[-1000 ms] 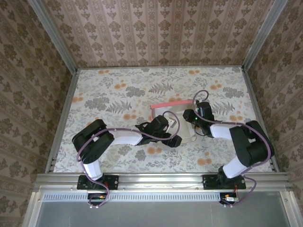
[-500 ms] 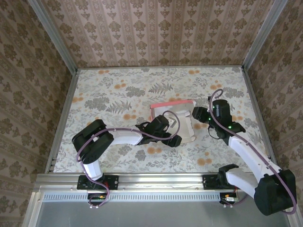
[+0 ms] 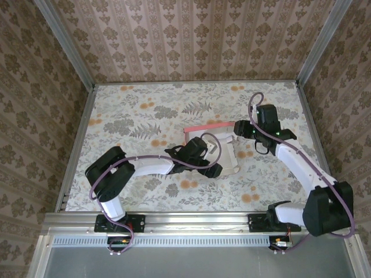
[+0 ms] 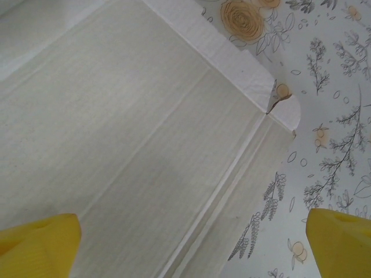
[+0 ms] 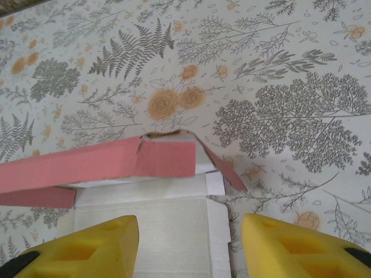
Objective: Fold the paper box
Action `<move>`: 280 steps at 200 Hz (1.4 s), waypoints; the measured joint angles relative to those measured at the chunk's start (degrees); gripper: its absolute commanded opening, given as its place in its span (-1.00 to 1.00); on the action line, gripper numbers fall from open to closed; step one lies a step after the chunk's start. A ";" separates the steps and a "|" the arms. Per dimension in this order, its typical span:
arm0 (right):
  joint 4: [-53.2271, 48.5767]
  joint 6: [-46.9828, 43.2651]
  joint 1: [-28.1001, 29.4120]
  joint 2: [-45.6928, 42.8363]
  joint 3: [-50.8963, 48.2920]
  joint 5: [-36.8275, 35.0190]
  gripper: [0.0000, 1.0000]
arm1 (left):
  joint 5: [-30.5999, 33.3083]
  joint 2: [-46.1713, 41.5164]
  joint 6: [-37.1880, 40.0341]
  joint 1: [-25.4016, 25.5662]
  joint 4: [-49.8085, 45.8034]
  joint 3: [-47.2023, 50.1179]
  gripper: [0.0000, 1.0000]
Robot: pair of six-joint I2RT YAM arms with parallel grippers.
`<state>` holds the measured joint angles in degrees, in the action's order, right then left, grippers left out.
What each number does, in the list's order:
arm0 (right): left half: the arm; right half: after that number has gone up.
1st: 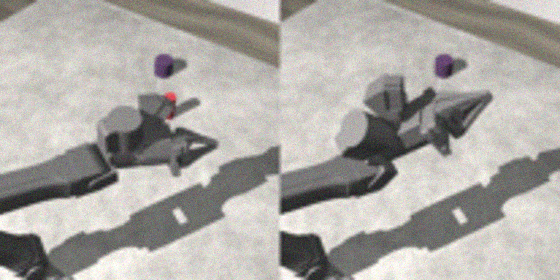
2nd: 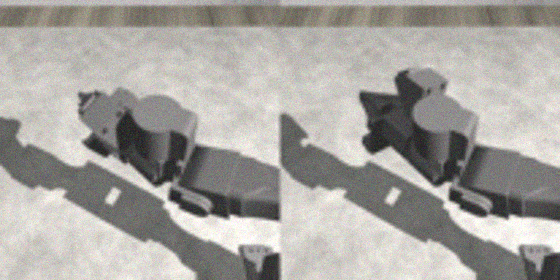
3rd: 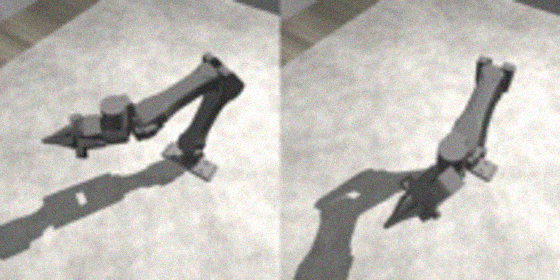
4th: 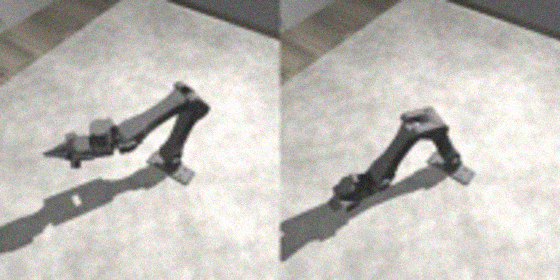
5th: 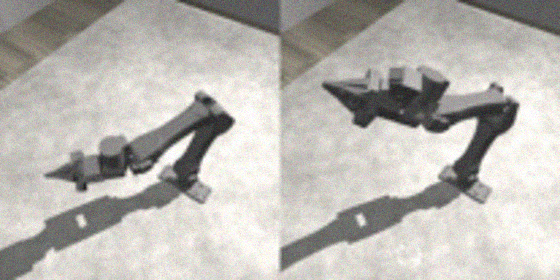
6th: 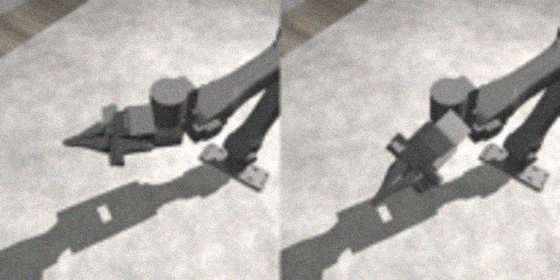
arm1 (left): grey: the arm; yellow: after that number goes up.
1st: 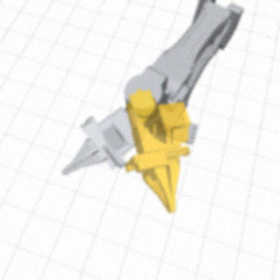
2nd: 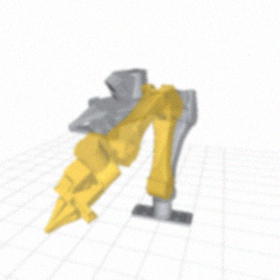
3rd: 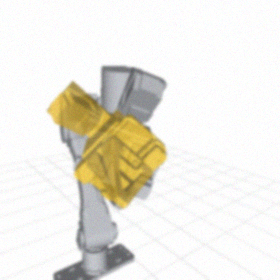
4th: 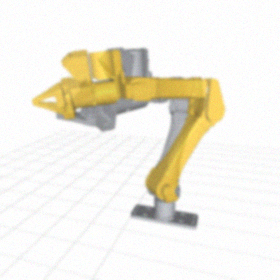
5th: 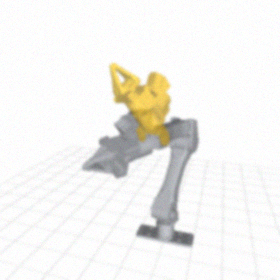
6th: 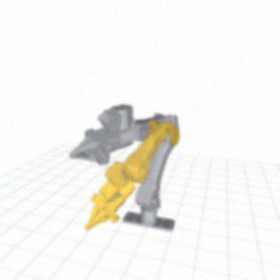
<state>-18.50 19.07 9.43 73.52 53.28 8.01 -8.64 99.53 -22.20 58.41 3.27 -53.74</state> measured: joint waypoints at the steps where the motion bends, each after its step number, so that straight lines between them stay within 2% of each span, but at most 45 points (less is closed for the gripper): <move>1: 0.00 -0.07 -0.02 0.13 0.07 0.00 0.02 | 0.00 0.00 0.00 0.00 0.00 0.00 1.00; 90: 0.07 -3.96 -2.47 8.37 3.65 3.26 -0.03 | -0.09 0.15 1.07 0.07 0.22 0.02 1.00; 158: 1.31 -4.39 -2.69 10.95 3.65 5.86 -0.14 | -0.11 0.57 1.60 0.22 0.20 0.02 1.00; 212: 3.06 -5.68 -2.69 12.39 3.67 7.10 -0.33 | -0.37 2.12 2.03 0.83 0.17 0.02 1.00; 280: 3.78 -7.13 -0.76 11.23 3.13 6.95 -0.72 | -0.55 2.67 2.14 1.20 1.01 0.02 1.00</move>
<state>-14.72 11.94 8.67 84.75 56.40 14.96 -9.19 102.19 -20.05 59.61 4.27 -53.71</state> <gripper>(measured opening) 0.158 0.997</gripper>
